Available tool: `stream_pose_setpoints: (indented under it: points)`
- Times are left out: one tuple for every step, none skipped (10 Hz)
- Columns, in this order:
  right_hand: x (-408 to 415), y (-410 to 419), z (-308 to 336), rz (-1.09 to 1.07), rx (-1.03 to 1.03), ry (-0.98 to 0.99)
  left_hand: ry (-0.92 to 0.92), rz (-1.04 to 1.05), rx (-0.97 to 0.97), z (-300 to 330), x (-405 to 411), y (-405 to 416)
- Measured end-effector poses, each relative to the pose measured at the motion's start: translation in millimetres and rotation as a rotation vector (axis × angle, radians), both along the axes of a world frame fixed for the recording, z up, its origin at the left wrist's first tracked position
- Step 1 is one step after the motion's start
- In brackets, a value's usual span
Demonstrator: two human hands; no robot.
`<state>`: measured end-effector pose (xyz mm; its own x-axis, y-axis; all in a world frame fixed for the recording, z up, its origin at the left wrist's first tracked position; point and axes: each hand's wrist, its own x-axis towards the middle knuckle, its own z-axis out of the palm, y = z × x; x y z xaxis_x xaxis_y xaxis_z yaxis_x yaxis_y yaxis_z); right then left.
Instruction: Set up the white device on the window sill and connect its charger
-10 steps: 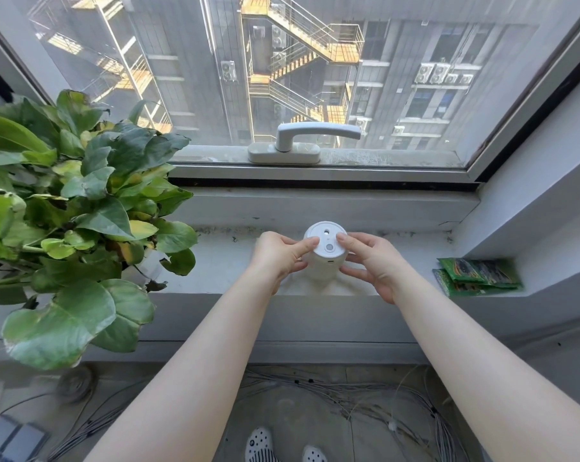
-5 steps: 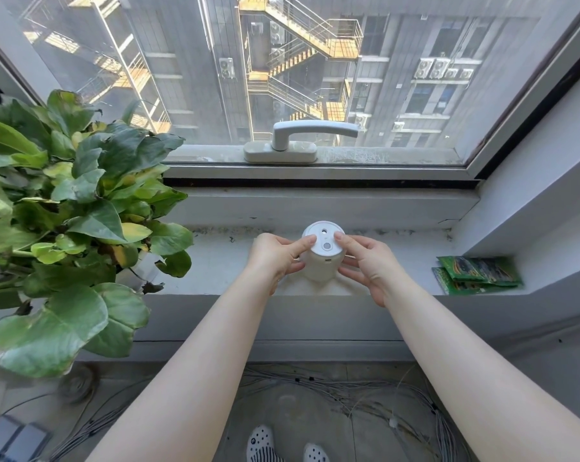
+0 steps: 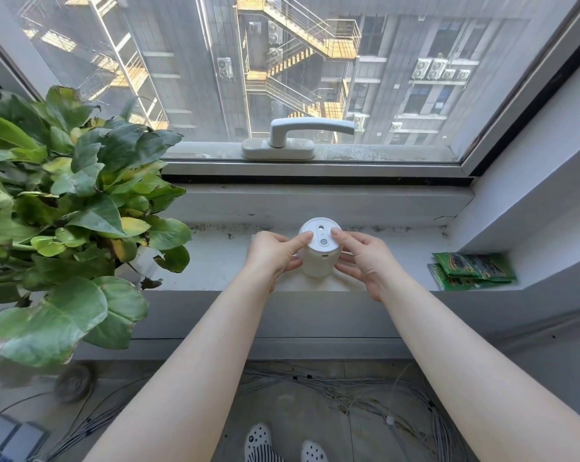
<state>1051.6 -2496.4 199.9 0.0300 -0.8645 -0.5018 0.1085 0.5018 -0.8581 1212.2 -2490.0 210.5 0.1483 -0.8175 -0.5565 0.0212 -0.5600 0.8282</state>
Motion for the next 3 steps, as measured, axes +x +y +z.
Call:
stream_pose_setpoints:
  points:
    - [-0.1,0.4,1.7,0.004,0.000,0.011,-0.008,0.005,-0.005,-1.8,1.3,0.7]
    - [0.0,0.2,1.3,0.014,0.005,0.029,-0.070,0.014,-0.060,-3.9,3.0,0.7]
    - [-1.8,0.1,2.7,-0.016,-0.017,0.114,-0.076,0.059,-0.132,6.2,7.6,3.1]
